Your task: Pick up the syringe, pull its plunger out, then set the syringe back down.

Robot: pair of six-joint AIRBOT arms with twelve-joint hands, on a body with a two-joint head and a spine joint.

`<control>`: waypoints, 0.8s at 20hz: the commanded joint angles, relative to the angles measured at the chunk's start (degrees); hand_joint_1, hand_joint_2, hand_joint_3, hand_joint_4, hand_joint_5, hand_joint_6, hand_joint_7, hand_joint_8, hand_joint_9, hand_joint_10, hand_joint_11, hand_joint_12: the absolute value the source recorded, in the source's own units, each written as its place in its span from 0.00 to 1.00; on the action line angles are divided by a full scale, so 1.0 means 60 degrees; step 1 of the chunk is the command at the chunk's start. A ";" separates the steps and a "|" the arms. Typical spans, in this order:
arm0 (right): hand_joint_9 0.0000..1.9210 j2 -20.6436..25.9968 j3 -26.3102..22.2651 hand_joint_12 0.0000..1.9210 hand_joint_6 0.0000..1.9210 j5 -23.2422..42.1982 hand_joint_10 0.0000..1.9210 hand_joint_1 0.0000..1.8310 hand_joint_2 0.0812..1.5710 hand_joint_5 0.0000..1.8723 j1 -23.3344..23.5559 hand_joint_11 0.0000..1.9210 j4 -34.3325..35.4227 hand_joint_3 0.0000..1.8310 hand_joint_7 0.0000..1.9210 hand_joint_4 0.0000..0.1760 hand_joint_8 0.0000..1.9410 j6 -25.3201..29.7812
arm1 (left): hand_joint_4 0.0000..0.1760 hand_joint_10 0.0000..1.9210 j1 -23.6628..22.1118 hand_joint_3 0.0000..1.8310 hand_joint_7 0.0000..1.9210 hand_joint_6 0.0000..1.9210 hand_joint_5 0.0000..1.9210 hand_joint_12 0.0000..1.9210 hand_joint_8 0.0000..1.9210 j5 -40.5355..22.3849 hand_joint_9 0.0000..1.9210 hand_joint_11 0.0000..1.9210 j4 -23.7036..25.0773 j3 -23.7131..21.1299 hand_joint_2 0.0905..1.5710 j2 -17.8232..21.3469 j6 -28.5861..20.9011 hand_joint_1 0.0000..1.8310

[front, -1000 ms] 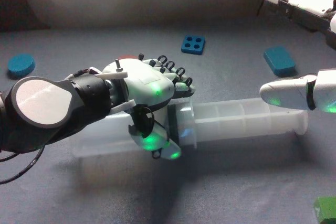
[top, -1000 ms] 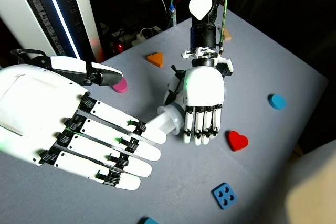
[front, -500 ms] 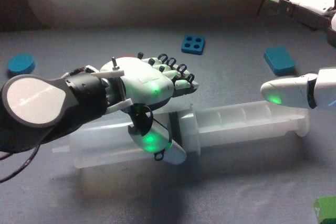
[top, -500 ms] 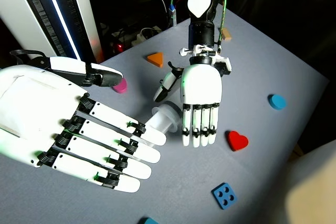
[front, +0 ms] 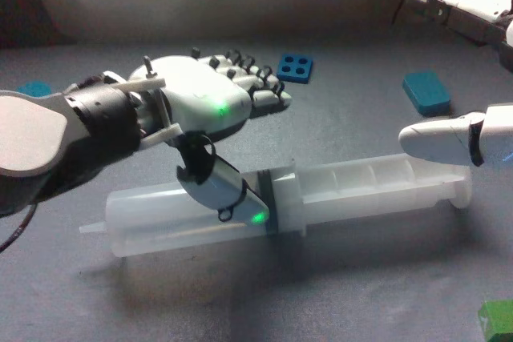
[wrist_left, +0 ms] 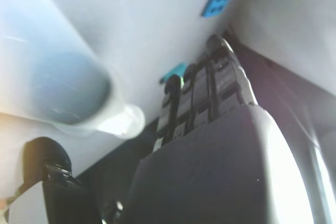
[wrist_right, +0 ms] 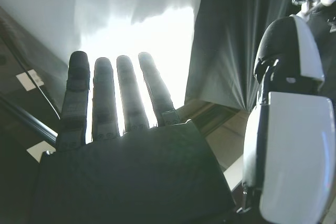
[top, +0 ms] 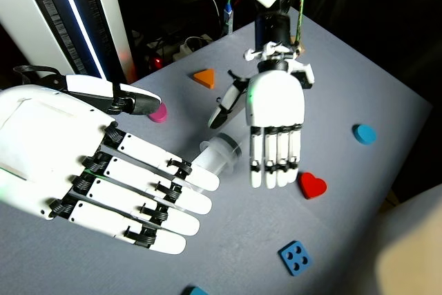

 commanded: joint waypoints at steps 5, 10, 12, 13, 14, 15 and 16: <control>0.01 0.0012 0.0034 0.19 0.00 0.1077 0.00 0.22 0.54 0.03 0.0079 0.00 -0.0257 0.00 0.01 0.00 0.00 0.0030 | 0.00 0.00 -0.0640 0.00 0.02 0.00 0.05 0.20 0.00 0.1134 0.02 0.00 -0.1124 -0.0432 0.55 0.0384 0.1175 0.24; 0.07 0.0010 0.0033 0.33 0.01 0.1077 0.01 0.23 0.54 0.09 0.0077 0.00 -0.0258 0.00 0.07 0.00 0.01 0.0030 | 0.00 0.01 -0.1264 0.00 0.09 0.01 0.10 0.37 0.01 0.2726 0.09 0.00 -0.3258 -0.1331 0.58 0.0793 0.3511 0.19; 0.24 0.0010 0.0033 0.50 0.02 0.1077 0.02 0.21 0.59 0.25 0.0071 0.09 -0.0258 0.00 0.26 0.00 0.01 0.0029 | 0.00 0.01 -0.1515 0.00 0.23 0.01 0.22 0.47 0.01 0.3164 0.22 0.05 -0.3667 -0.1645 0.62 0.0930 0.4008 0.18; 0.38 0.0010 0.0033 0.51 0.02 0.1075 0.03 0.22 0.63 0.36 0.0069 0.21 -0.0258 0.00 0.39 0.00 0.02 0.0029 | 0.00 0.02 -0.1622 0.00 0.32 0.02 0.31 0.47 0.01 0.3246 0.30 0.12 -0.3898 -0.1761 0.66 0.0970 0.4219 0.18; 0.47 0.0010 0.0033 0.52 0.02 0.1075 0.05 0.24 0.67 0.45 0.0068 0.30 -0.0258 0.00 0.49 0.00 0.02 0.0028 | 0.00 0.02 -0.1703 0.00 0.40 0.02 0.38 0.45 0.01 0.3308 0.38 0.20 -0.3986 -0.1846 0.70 0.0989 0.4262 0.18; 0.55 0.0009 0.0033 0.54 0.03 0.1074 0.07 0.28 0.67 0.53 0.0068 0.39 -0.0258 0.00 0.56 0.00 0.02 0.0028 | 0.00 0.05 -0.1757 0.00 0.49 0.01 0.43 0.43 0.02 0.3373 0.49 0.30 -0.4013 -0.1908 0.73 0.1002 0.4262 0.21; 0.59 0.0009 0.0033 0.61 0.03 0.1074 0.18 0.33 0.67 0.62 0.0068 0.45 -0.0258 0.00 0.62 0.00 0.03 0.0027 | 0.00 0.20 -0.1841 0.00 0.56 0.02 0.53 0.47 0.08 0.3443 0.54 0.42 -0.4074 -0.2001 0.73 0.1031 0.4263 0.30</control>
